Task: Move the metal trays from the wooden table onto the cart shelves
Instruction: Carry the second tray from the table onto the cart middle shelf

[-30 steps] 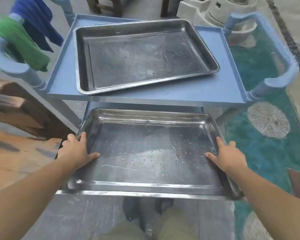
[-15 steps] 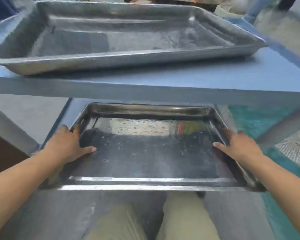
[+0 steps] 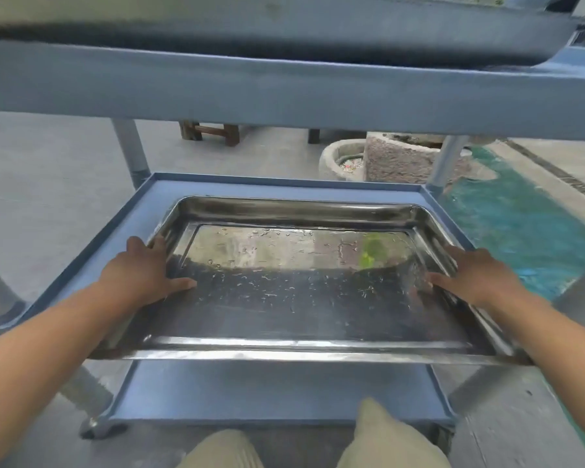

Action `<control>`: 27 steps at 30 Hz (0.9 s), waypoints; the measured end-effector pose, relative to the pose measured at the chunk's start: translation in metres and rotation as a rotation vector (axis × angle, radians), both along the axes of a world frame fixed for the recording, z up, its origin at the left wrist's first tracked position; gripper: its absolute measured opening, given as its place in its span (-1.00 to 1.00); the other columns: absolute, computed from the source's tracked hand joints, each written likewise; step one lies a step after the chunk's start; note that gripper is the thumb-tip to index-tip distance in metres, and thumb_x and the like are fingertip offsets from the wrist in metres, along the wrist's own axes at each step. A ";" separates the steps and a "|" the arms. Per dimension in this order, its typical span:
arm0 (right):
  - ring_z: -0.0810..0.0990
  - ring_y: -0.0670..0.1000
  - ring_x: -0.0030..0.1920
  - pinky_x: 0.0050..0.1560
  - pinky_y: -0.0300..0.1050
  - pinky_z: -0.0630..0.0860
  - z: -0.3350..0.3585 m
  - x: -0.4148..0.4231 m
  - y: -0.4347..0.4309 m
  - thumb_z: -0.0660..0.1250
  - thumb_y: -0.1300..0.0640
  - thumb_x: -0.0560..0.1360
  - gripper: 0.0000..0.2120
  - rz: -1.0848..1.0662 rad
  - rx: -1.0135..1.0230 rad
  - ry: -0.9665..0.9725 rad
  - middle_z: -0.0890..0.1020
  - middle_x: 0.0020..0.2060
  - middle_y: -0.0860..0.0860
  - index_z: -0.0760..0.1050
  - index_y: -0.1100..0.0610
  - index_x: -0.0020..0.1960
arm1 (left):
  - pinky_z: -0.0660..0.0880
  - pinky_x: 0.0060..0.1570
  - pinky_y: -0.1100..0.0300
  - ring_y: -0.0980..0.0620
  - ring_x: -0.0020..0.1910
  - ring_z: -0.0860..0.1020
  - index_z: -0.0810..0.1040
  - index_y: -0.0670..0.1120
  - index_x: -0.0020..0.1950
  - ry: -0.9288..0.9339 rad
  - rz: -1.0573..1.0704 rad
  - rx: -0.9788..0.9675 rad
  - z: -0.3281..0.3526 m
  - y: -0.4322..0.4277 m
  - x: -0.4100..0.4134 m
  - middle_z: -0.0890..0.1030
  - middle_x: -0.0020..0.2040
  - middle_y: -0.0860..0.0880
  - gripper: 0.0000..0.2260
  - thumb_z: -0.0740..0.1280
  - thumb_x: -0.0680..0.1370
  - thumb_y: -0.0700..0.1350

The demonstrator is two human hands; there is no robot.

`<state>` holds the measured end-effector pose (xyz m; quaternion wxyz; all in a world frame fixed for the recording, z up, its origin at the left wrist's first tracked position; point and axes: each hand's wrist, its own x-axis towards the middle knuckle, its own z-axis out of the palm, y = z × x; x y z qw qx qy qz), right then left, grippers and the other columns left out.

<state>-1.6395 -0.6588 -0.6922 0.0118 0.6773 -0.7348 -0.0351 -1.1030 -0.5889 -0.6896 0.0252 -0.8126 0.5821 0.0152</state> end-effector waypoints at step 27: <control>0.31 0.19 0.44 0.37 0.10 0.36 0.009 0.045 0.021 0.21 -0.42 0.44 -0.21 0.137 0.023 -0.201 0.32 0.46 0.15 0.23 -0.03 0.53 | 0.30 0.36 -0.24 -0.20 0.44 0.28 0.37 -0.05 0.40 -0.050 -0.047 0.028 -0.010 -0.016 -0.042 0.31 0.45 -0.15 -0.34 0.31 0.46 0.34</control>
